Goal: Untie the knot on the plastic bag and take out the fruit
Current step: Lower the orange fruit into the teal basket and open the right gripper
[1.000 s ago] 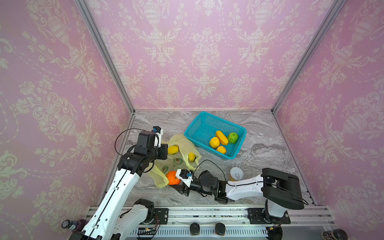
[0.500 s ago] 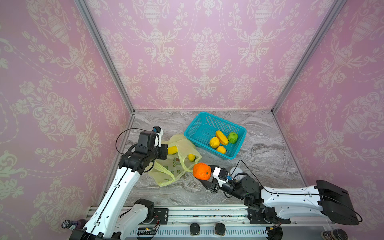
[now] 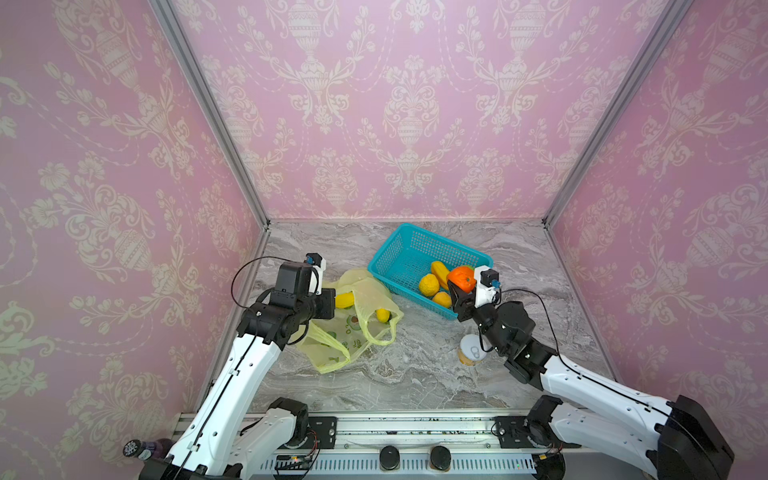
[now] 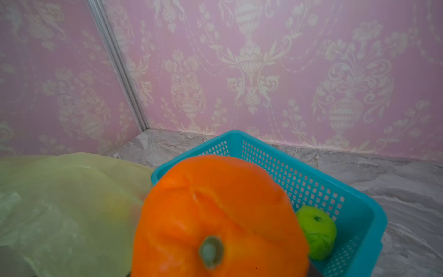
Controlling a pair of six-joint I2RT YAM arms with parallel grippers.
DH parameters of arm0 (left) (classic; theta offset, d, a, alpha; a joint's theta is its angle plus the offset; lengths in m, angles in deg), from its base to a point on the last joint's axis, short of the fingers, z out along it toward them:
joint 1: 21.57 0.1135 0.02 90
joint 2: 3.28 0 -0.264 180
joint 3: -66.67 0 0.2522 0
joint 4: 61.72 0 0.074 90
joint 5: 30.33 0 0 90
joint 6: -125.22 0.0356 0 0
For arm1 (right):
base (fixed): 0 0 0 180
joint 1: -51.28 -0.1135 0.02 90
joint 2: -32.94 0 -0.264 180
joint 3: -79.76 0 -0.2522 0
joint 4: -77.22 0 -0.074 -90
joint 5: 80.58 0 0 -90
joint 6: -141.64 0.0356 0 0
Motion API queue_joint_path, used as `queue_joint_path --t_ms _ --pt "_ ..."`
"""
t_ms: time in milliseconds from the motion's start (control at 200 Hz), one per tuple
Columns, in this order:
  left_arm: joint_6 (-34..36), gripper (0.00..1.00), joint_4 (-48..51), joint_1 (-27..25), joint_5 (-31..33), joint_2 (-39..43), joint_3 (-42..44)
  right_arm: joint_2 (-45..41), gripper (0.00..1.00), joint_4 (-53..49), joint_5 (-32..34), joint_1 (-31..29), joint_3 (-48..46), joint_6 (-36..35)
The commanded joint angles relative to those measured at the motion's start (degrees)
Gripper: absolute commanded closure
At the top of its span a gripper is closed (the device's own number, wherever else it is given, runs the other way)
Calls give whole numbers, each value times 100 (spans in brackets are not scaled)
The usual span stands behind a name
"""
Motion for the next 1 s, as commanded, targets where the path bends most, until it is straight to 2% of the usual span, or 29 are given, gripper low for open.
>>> queue_joint_path --t_ms 0,235,345,570,756,996 --pt "49 100 114 64 102 30 -8 962 78 -1149 -665 367 830 696" --pt "50 100 103 69 92 -6 -4 3553 77 -2866 -1562 592 3215 284" --pt "56 100 107 69 92 -37 -1 4466 71 -3108 -1895 590 4147 158" --pt "50 100 97 77 48 -55 2 5801 70 -3987 -902 613 5845 -73" --pt "49 100 105 73 49 -7 1 6091 67 -4098 -594 837 6057 230" --pt "41 100 100 79 17 -19 3 6014 63 -4114 -360 1189 5700 586"
